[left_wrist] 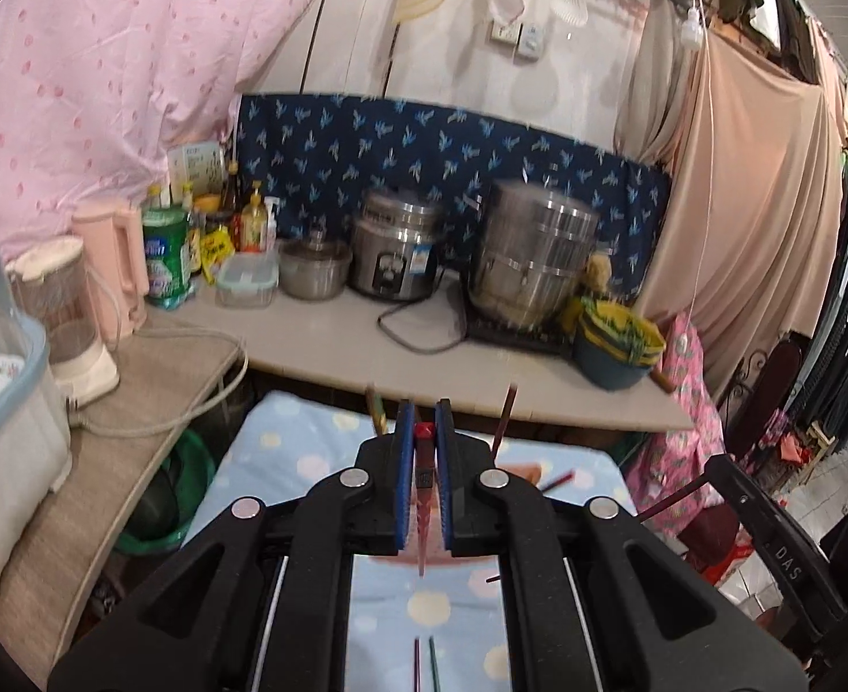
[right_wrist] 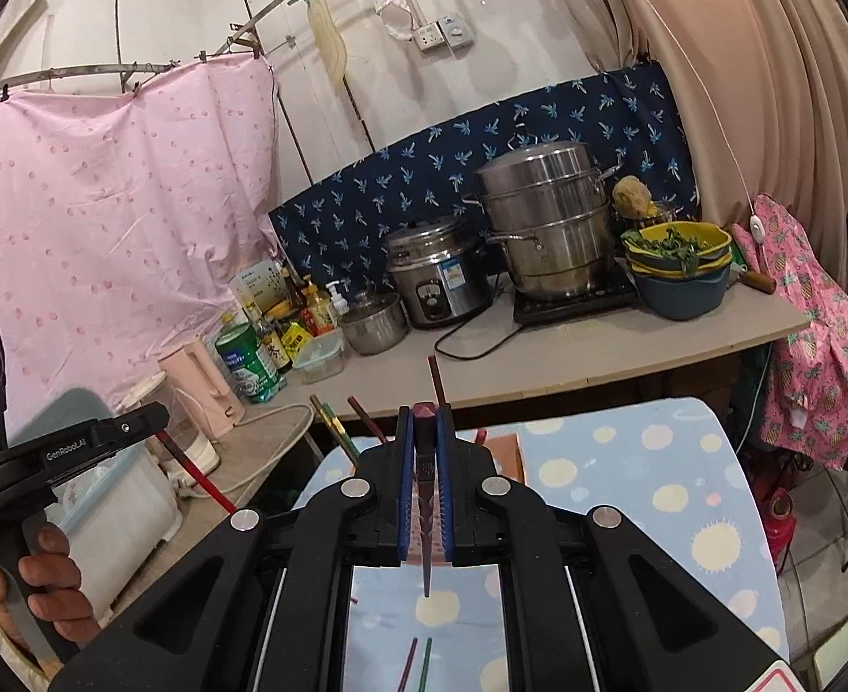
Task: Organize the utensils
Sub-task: 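Lift both held chopsticks and carry them over the pink basket, then lower the chopsticks into the basket and open both tools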
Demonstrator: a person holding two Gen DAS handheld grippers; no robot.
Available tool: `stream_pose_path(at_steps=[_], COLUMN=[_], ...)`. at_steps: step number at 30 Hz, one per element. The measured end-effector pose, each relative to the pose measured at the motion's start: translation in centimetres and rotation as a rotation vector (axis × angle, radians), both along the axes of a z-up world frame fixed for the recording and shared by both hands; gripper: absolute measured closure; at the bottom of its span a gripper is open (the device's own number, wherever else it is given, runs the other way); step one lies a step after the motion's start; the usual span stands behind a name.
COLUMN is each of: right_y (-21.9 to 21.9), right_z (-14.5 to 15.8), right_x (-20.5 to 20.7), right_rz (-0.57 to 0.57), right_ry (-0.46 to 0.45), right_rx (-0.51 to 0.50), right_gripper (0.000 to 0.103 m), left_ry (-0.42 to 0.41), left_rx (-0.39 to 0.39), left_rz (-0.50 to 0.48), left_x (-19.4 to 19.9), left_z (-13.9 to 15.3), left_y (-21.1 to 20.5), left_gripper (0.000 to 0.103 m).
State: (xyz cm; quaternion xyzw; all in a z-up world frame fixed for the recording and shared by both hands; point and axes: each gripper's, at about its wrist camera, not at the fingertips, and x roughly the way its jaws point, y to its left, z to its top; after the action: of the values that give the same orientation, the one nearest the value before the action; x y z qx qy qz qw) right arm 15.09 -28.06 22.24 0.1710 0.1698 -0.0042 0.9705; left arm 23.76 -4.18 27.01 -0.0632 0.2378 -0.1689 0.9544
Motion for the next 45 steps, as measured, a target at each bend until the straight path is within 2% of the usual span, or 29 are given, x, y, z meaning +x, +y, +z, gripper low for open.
stream_pose_path(at_steps=[5,10,16,22,25,32,41,45], right_y=[-0.6,-1.0,-0.5,-0.2,-0.1,0.2,0.2,0.0], right_z=[2.5,3.5,1.6,-0.9,-1.8,-1.8,-3.3,-3.7], right_x=[3.3,6.6,9.8,11.5,12.1,12.6,13.4,13.4], right_rz=[-0.020,-0.032,-0.021,-0.009,-0.004,0.002,0.004,0.001], right_ry=[-0.044,-0.053,0.002,0.052,0.067,0.060,0.106,0.111], right_rx=[-0.006,-0.013,-0.040,-0.042,-0.044,-0.045,-0.040,-0.029], right_gripper=[0.096,0.096,0.096,0.096,0.096,0.096,0.096,0.094], left_ry=[-0.063,-0.067,-0.033,-0.017,-0.023,-0.066,0.008,0.039], left_rx=[-0.002,-0.001,0.010,0.004,-0.003,-0.005,0.015,0.000], left_rz=[0.020,0.027,0.042,0.040,0.036,0.029,0.027,0.025], left_x=[2.8,5.6,8.3,9.5,9.6,9.5,10.7,11.1], left_z=[2.7,2.5,0.3,-0.5,-0.1,1.5,-2.5,-3.6], left_y=[-1.4,-2.5,-3.0,-3.0,-2.9,-3.0,-4.0,-3.9], left_gripper=[0.096,0.096,0.096,0.096,0.096,0.096,0.096,0.095])
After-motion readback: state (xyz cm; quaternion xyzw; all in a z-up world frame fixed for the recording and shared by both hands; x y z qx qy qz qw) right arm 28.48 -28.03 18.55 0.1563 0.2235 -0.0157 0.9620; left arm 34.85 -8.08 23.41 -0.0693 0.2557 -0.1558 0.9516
